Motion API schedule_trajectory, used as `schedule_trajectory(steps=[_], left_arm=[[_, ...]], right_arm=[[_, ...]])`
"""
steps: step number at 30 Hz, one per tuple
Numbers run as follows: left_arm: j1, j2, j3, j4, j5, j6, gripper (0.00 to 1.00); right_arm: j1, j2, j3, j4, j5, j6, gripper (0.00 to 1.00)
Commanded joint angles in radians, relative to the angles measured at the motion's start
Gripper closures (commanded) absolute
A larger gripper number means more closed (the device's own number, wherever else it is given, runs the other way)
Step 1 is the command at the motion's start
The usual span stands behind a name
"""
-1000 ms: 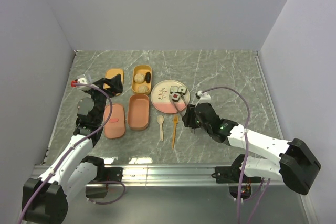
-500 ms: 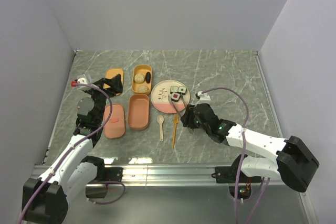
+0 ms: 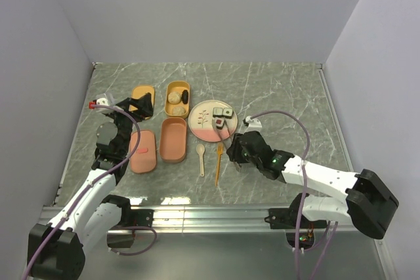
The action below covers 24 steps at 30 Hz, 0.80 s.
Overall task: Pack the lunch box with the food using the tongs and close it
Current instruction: Pick up the food using the clamp, then place the food into the lunch box
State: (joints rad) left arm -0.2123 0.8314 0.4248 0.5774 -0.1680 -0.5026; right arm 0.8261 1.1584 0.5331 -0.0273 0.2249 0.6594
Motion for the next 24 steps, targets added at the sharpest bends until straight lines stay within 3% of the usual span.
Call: schedule_trajectory(steps=[1, 16, 24], left_arm=[[0.005, -0.017, -0.004, 0.029, 0.019, -0.011, 0.01], [0.005, -0.025, -0.008, 0.025, 0.015, -0.011, 0.01], [0.005, -0.018, -0.004, 0.025, 0.013, -0.011, 0.00]], right_arm=[[0.041, -0.061, 0.054, -0.014, 0.047, -0.003, 0.71], [0.103, -0.005, 0.180, 0.020, 0.041, -0.104, 0.73], [0.133, 0.095, 0.272, 0.102, -0.071, -0.161, 0.73]])
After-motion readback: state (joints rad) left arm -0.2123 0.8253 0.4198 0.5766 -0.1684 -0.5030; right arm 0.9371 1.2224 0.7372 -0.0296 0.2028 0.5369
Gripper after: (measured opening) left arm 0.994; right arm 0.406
